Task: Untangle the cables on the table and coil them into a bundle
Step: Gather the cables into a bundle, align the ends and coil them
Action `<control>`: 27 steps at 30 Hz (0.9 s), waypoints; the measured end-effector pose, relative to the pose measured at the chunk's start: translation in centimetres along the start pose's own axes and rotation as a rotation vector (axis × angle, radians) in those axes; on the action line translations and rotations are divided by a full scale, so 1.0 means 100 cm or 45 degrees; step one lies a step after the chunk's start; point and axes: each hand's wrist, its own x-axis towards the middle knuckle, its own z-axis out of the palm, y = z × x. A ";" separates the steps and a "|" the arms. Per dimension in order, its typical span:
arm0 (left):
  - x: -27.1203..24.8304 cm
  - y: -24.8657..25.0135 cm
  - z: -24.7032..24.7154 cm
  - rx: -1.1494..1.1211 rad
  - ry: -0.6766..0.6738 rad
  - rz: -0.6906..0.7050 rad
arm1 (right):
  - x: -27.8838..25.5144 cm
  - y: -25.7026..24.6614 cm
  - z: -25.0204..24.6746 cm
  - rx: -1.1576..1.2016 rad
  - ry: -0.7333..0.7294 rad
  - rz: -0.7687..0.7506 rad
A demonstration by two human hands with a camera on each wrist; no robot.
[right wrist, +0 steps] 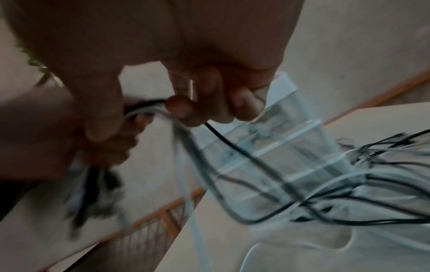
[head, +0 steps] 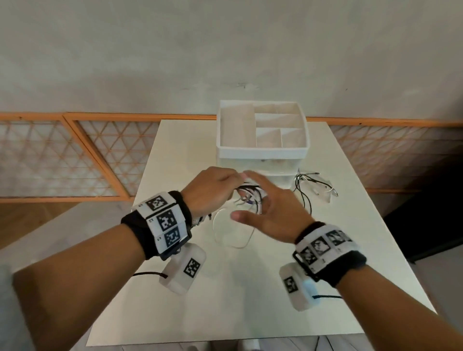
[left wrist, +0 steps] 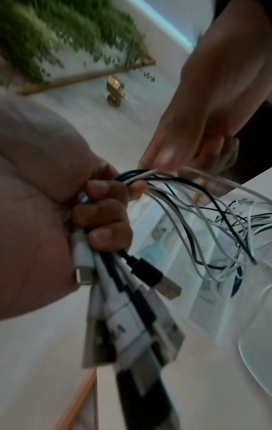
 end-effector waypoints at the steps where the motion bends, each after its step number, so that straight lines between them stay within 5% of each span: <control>1: -0.002 0.007 0.001 0.026 -0.025 0.062 | 0.004 -0.003 0.010 -0.053 0.021 -0.022; 6: -0.018 0.006 -0.019 0.016 -0.203 0.197 | 0.021 0.063 -0.002 -0.332 -0.185 0.270; 8: -0.019 -0.009 -0.024 0.153 -0.251 0.180 | 0.025 0.081 -0.027 -0.391 0.092 0.411; 10: -0.016 -0.026 -0.022 0.332 -0.254 0.172 | 0.027 0.087 -0.045 -0.326 0.570 0.318; 12: -0.010 -0.044 -0.015 0.498 -0.180 0.141 | 0.028 0.086 -0.047 -0.206 0.706 0.226; 17: -0.005 -0.067 -0.001 0.640 -0.026 0.075 | 0.010 0.098 -0.017 -0.430 0.011 0.542; 23: -0.004 -0.045 0.022 0.528 -0.203 0.263 | -0.009 0.025 0.027 -0.076 0.008 -0.102; 27: -0.012 -0.040 0.029 0.392 -0.341 0.301 | 0.000 0.058 0.038 -0.393 -0.127 0.067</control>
